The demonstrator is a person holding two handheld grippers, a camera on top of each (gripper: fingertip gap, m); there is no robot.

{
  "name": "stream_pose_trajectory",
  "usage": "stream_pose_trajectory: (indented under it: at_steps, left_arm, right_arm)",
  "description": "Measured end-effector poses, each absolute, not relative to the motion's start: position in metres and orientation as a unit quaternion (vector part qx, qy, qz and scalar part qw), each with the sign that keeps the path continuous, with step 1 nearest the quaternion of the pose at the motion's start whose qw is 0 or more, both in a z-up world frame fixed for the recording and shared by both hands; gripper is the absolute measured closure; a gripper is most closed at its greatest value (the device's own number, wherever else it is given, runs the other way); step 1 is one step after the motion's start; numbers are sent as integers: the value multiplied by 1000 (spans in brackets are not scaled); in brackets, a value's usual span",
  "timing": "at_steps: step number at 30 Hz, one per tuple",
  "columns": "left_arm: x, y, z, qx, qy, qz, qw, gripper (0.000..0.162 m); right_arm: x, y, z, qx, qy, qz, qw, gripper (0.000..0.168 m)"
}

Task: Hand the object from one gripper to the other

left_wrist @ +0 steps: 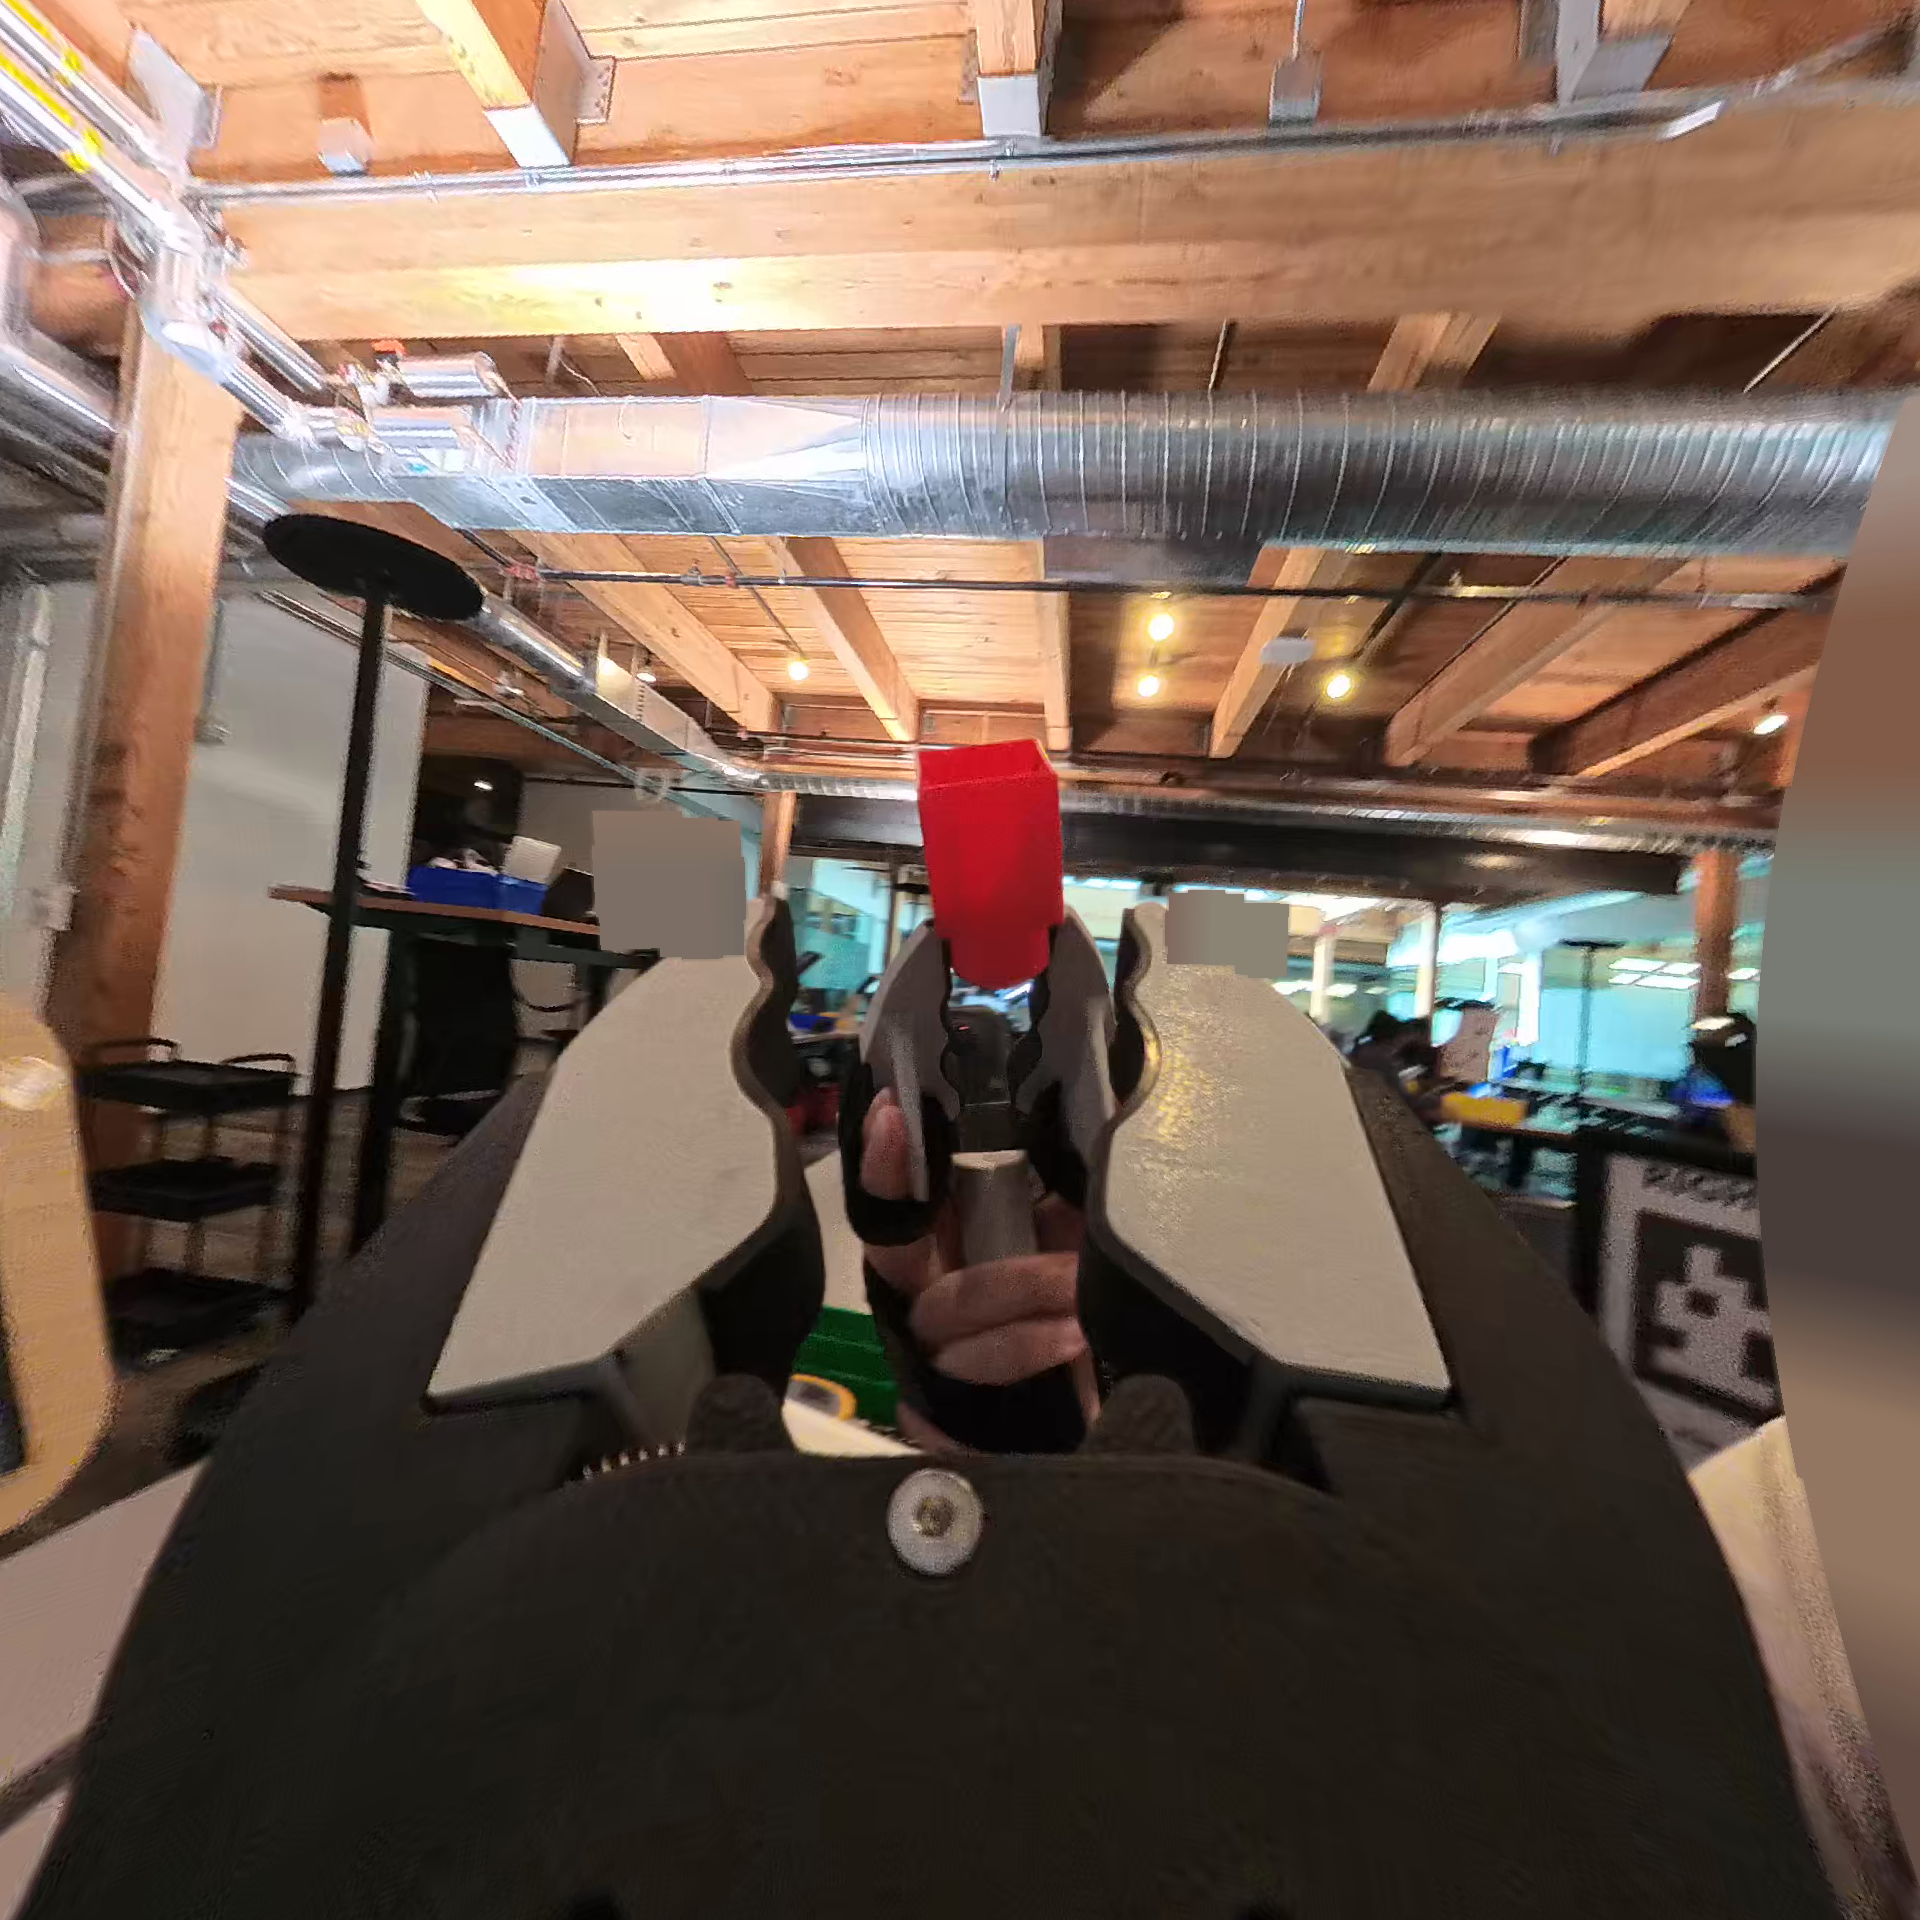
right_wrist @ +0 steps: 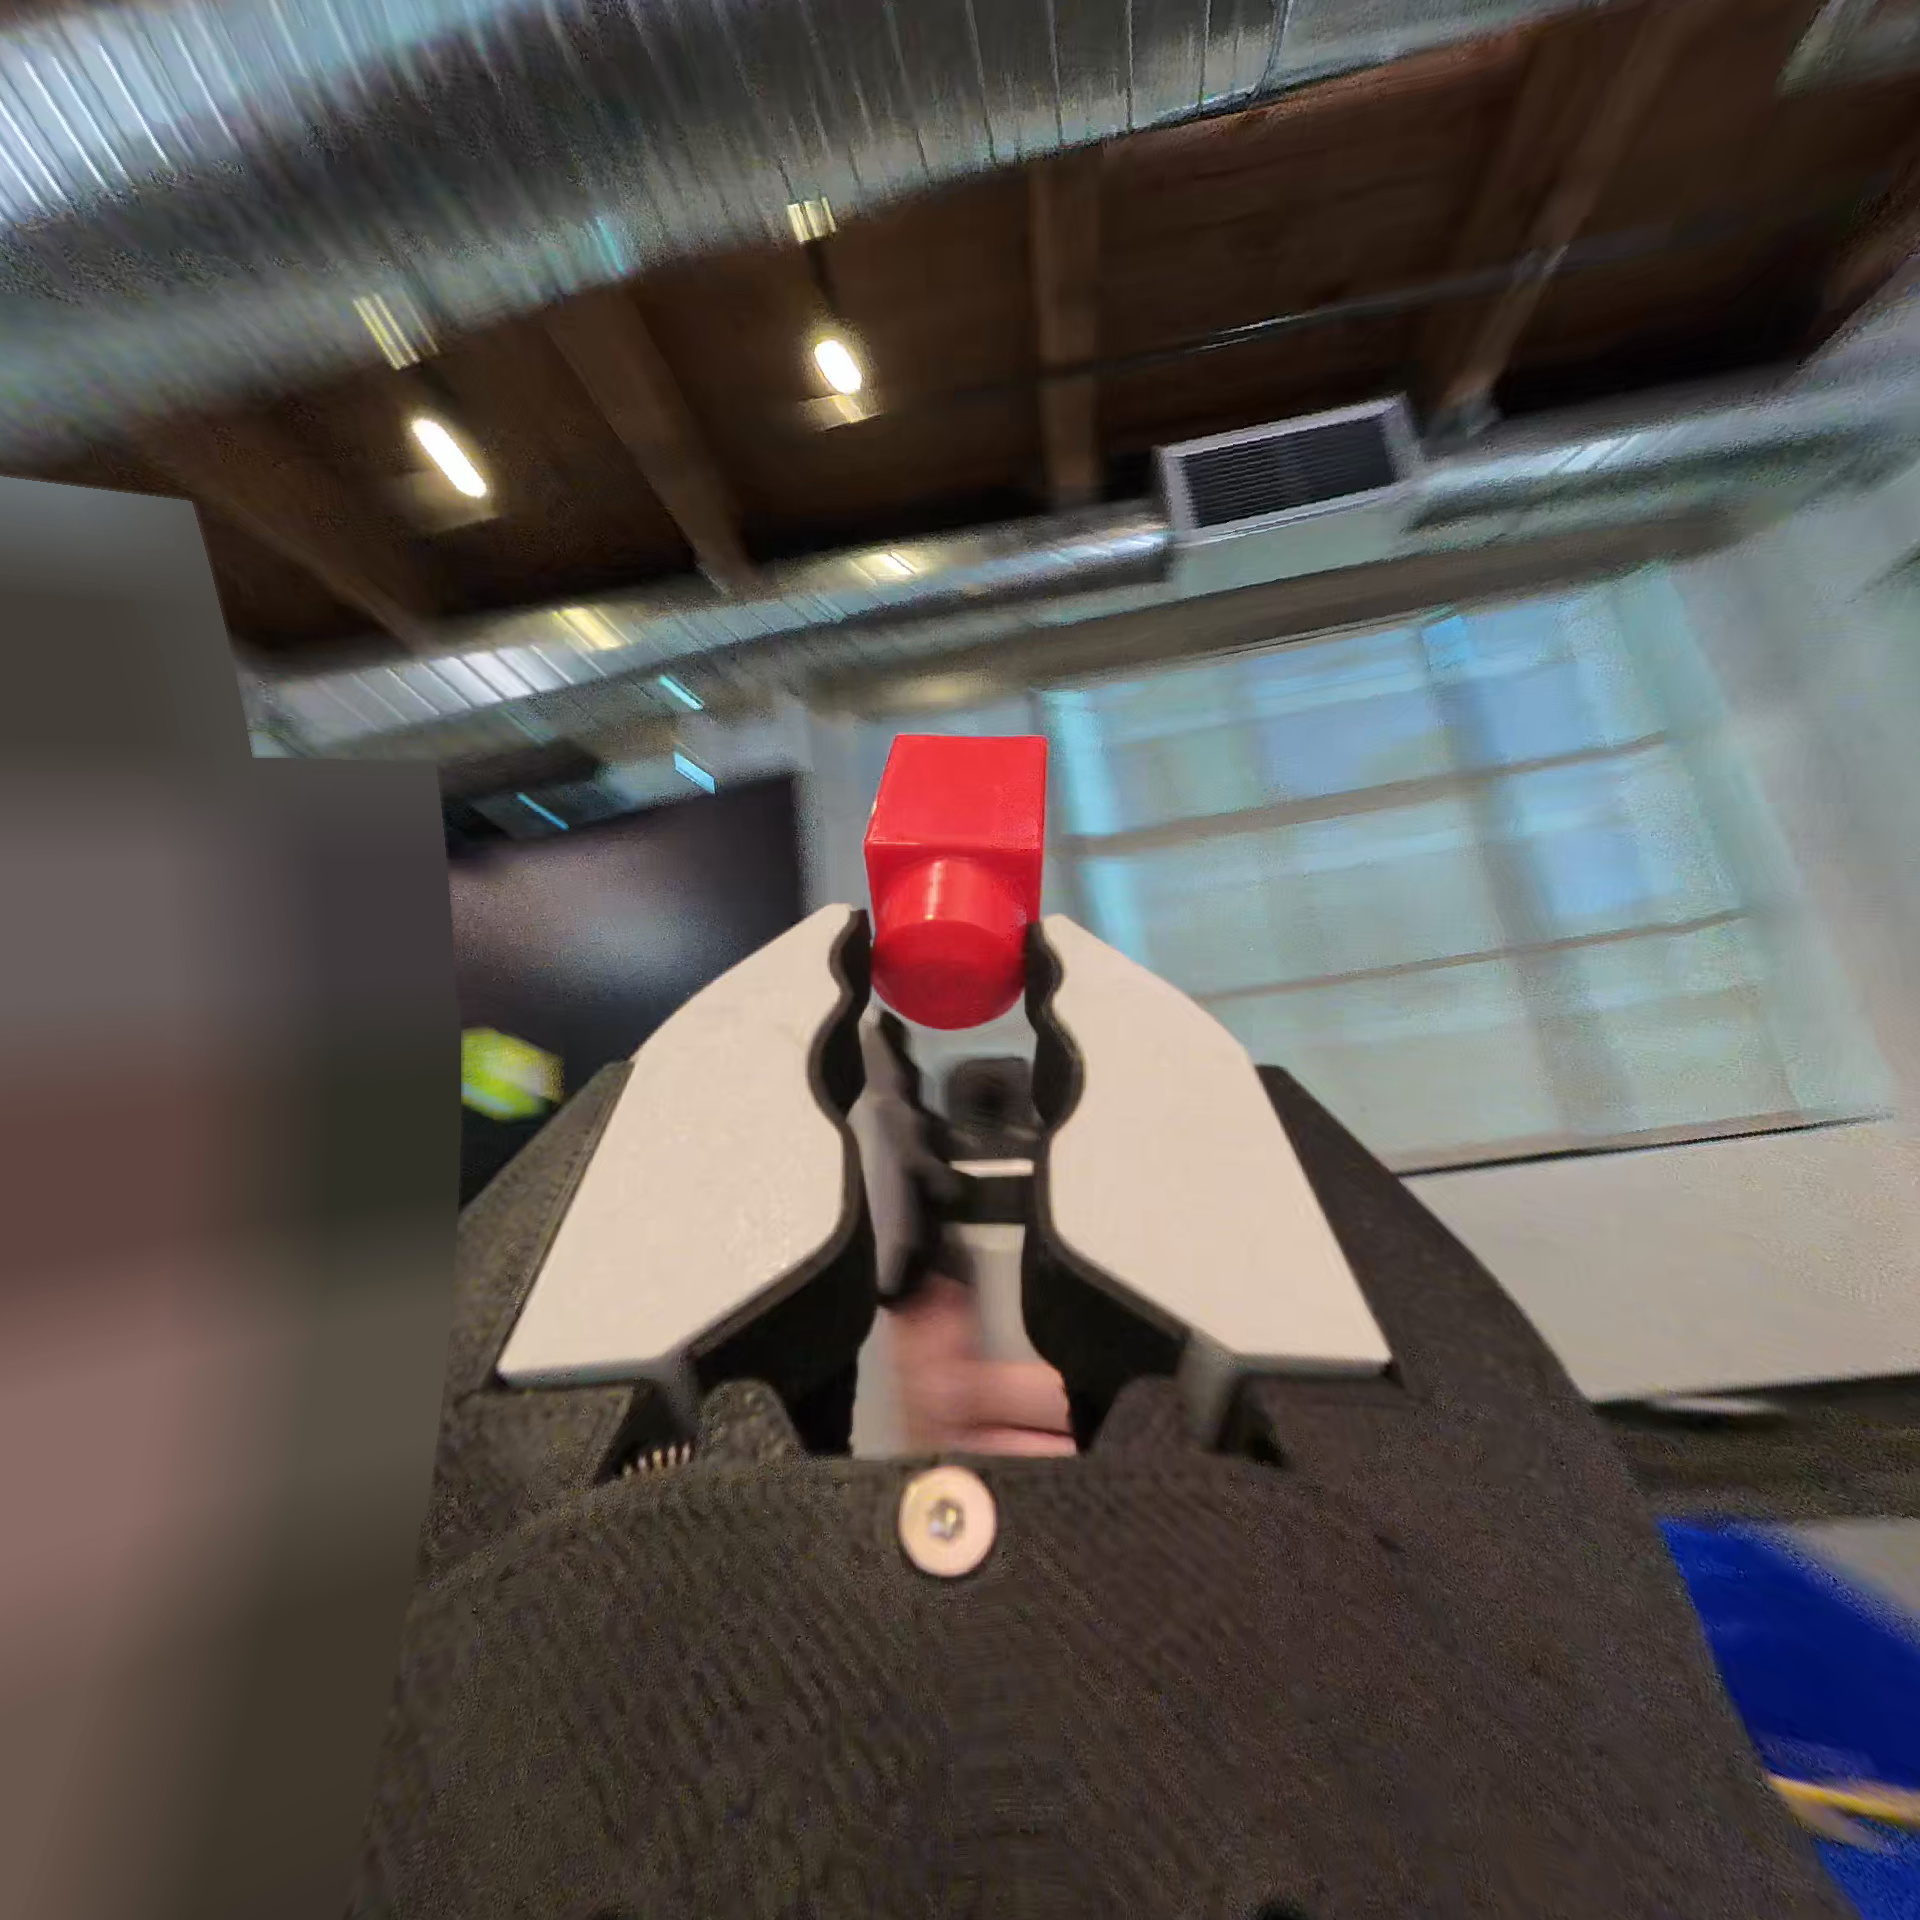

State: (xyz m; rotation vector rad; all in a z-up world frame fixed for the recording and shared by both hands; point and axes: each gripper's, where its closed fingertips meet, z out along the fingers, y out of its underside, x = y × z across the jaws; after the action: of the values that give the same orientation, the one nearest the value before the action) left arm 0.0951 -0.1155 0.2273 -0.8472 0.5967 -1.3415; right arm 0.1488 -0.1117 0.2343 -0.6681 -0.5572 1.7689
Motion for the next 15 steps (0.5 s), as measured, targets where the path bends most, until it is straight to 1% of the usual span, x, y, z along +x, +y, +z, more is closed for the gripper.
stream_pose_trajectory:
  at_steps: [3, 5, 7, 9, 12, 15]
  left_arm:
    - [102, -111, 223, -376, 284, -516, 715, 103]
    - [106, -110, 219, -373, 305, -459, 746, 100]
    - [112, -111, 213, -372, 332, -430, 752, 95]
    - [114, -115, 211, -368, 347, -444, 740, 92]
    - [108, -120, 215, -345, 344, -472, 735, 96]
    - [108, -123, 211, -340, 364, -465, 732, 98]
  right_arm:
    - [165, -96, 233, -227, -156, 909, 314, 140]
    - [161, -86, 225, -218, -135, 944, 208, 140]
    - [146, -85, 215, -237, -156, 945, 164, 140]
    - [131, -93, 206, -255, -197, 937, 132, 140]
    - [119, -106, 199, -249, -229, 939, 59, 140]
    - [106, -115, 192, -255, -247, 934, 27, 140]
